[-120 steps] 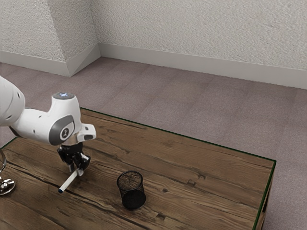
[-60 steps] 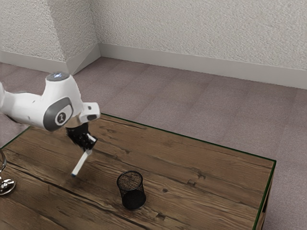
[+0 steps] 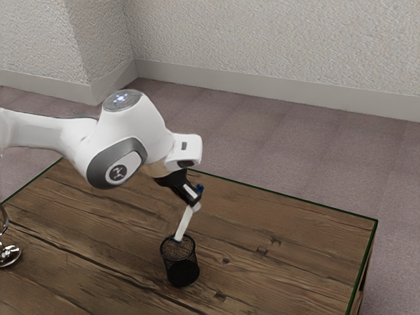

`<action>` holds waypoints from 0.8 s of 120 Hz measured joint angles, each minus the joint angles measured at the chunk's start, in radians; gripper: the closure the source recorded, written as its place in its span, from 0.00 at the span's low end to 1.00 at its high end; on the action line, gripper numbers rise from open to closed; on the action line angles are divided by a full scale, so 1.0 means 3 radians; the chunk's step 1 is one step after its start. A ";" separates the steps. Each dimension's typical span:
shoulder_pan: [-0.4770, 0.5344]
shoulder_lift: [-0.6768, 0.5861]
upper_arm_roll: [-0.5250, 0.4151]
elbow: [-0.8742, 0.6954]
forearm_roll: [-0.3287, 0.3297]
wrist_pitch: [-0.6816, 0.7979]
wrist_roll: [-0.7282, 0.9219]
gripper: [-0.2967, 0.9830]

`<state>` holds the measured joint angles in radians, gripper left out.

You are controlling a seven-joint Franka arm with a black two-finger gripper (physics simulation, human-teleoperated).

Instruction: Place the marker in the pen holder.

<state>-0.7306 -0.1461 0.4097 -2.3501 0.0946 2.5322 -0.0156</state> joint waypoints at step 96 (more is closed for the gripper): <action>0.0067 0.0053 0.0065 0.0111 0.0128 0.0128 -0.0297 0.46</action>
<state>-0.7104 -0.1302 0.4293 -2.3168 0.1329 2.5706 -0.1048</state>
